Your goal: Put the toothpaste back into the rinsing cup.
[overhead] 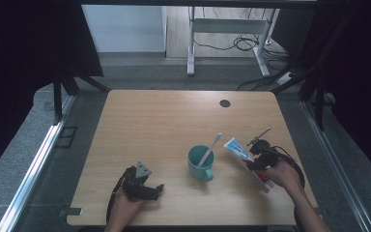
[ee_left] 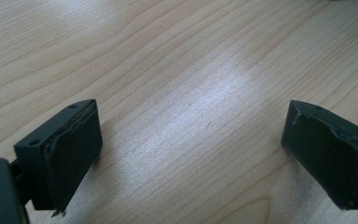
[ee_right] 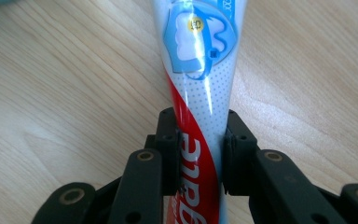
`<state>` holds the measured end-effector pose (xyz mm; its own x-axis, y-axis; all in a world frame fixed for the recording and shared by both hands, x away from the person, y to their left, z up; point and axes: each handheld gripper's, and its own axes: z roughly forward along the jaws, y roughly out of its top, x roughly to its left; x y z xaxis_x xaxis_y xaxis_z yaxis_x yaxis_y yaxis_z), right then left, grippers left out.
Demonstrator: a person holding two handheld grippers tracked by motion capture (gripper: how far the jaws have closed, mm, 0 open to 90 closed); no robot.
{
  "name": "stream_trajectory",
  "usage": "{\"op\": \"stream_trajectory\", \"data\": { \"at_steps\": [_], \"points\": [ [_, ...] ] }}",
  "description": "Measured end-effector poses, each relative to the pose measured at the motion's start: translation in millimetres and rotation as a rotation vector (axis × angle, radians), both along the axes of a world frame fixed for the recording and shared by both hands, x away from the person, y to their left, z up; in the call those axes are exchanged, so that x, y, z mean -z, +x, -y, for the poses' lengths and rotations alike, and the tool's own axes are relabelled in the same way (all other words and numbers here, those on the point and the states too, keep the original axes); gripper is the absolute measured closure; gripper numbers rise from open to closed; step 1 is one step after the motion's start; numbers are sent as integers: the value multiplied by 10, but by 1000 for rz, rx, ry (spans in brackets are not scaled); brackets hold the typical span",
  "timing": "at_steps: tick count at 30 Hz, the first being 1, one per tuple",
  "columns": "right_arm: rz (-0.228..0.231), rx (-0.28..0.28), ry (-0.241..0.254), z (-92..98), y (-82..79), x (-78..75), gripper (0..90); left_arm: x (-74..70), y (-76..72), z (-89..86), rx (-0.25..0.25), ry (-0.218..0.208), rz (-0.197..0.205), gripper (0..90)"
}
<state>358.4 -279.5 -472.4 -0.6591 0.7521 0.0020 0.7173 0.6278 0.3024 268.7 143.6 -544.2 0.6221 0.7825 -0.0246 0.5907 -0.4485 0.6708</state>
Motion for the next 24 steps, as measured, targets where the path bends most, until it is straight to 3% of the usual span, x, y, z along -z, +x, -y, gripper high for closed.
{"op": "stream_trajectory", "data": {
  "at_steps": [24],
  "points": [
    [164, 1, 212, 134, -240, -209, 721, 1, -1, 2, -3, -3, 1, 49]
  ]
}}
